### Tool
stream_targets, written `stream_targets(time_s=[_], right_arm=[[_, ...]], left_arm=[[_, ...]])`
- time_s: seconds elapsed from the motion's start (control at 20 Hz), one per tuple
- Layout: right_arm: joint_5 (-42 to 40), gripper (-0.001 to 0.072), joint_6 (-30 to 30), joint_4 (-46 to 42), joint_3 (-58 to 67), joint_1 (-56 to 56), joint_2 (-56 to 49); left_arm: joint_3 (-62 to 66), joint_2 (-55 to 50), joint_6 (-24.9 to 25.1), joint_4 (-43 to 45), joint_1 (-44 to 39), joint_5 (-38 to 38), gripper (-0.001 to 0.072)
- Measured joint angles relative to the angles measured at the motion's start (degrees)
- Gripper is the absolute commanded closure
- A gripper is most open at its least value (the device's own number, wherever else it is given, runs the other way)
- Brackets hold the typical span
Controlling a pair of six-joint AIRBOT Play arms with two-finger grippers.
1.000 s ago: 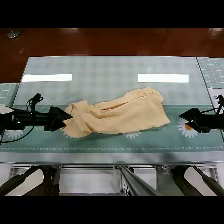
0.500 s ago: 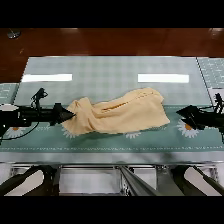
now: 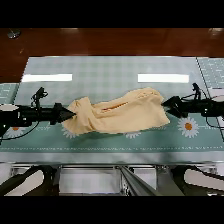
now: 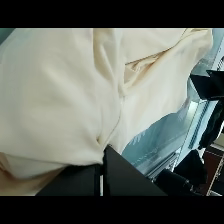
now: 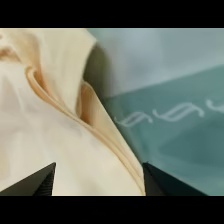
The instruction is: Fold the shirts.
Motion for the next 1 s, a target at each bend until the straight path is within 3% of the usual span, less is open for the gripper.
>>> stream_targets(time_s=[0.25, 0.4, 0.75, 1.0], right_arm=[[-0.7, 0.0112, 2.1, 0.1, 8.2, 6.4, -6.7], [-0.5, 0.0697, 2.8, 0.0, 11.2, 9.5, -8.5], [5.2, 0.069, 6.0, -3.8, 17.3, 10.6, -9.4], [11.4, 0.069, 10.6, -7.8, 33.1, 9.4, -5.4]], left_arm=[[0.0, 0.0, 0.1, 0.0, 0.0, 0.0, 0.0687], [0.0, 0.0, 0.1, 0.0, 0.0, 0.0, 0.0687], [1.5, 0.1, 0.4, 0.0, 0.3, -0.3, 0.0687], [17.5, 2.5, 0.9, -5.9, 2.9, -1.2, 0.0688]])
